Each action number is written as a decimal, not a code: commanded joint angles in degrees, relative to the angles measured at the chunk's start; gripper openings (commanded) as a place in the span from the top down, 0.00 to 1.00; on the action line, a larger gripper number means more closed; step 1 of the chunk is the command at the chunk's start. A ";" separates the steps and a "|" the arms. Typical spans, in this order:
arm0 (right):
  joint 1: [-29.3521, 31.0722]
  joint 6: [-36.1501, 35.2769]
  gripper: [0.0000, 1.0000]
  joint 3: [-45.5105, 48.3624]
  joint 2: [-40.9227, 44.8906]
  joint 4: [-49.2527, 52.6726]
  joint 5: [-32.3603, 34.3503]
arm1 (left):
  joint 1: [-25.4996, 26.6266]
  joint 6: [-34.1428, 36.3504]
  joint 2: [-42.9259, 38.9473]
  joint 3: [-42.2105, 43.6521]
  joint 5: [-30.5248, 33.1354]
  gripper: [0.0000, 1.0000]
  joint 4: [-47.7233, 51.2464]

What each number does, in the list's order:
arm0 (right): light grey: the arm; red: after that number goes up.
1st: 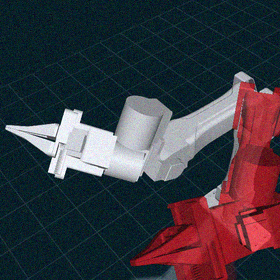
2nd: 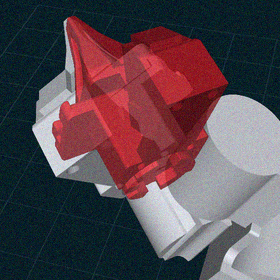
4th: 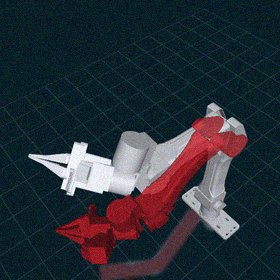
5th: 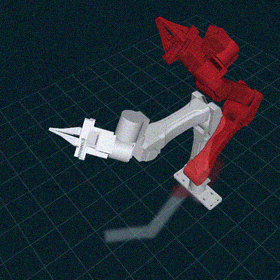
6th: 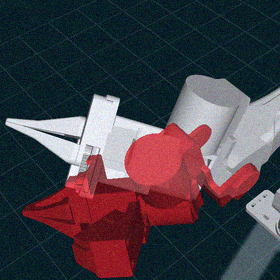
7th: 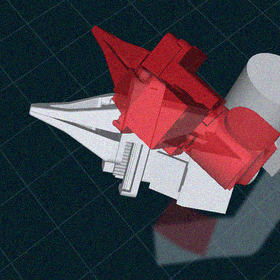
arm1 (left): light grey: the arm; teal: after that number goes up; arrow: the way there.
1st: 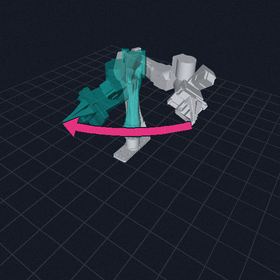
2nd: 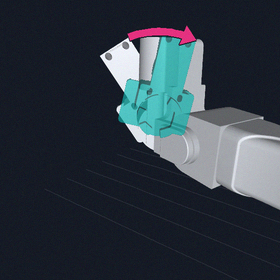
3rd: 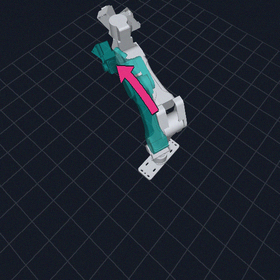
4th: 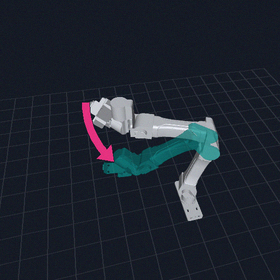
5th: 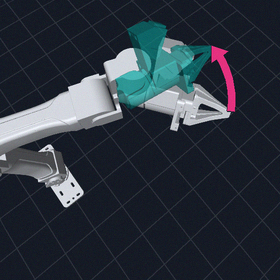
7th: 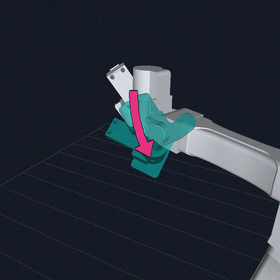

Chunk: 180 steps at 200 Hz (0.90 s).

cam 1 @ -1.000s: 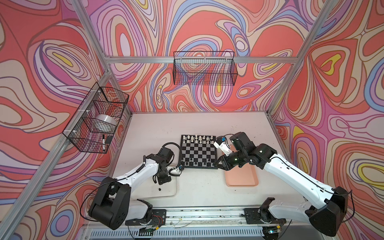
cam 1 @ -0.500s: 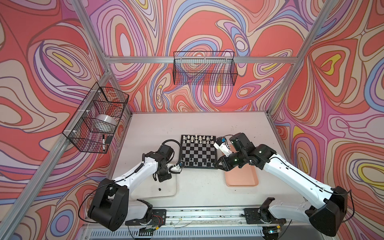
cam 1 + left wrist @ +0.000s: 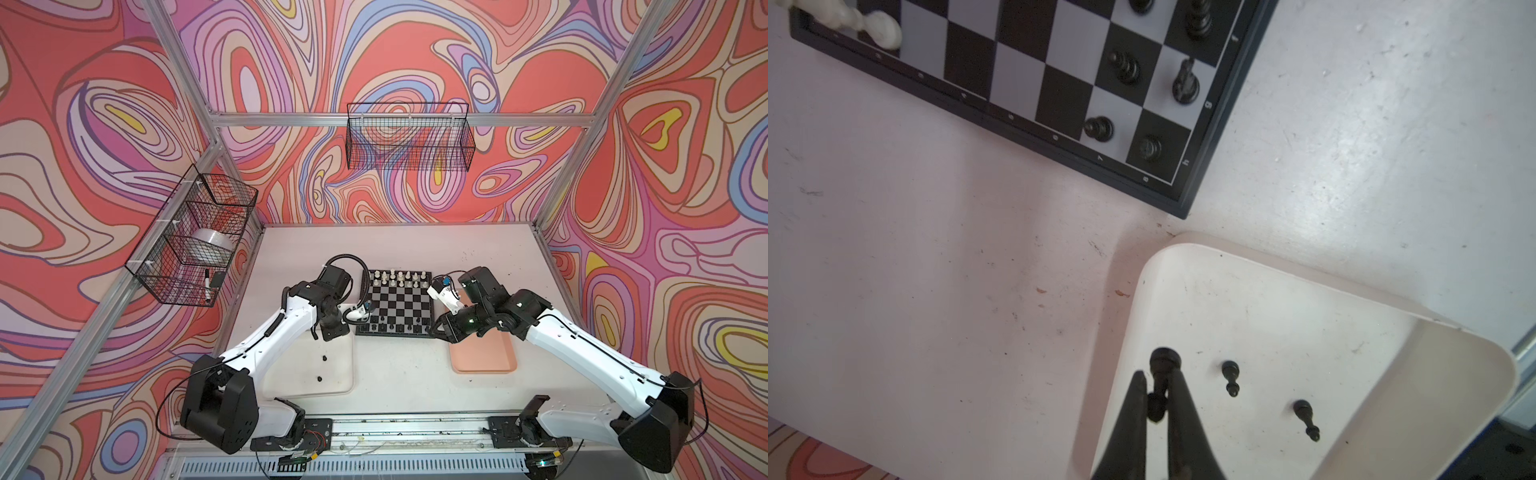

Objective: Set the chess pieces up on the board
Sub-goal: 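Lift the black pawn and carry it over the board's black rows, then lower the black pawn toward an edge square while the right gripper hovers nearby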

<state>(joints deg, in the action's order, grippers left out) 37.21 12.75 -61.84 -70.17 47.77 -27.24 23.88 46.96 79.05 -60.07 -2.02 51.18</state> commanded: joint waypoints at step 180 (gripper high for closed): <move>0.14 2.19 0.80 3.44 8.86 3.39 3.60 | 13.06 -0.64 27.12 -28.23 -0.92 0.89 1.34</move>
<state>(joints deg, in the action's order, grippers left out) 37.21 14.50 -59.53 -62.57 50.50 -24.73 36.42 46.52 103.90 -85.45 -1.96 52.14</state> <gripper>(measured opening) 0.195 0.114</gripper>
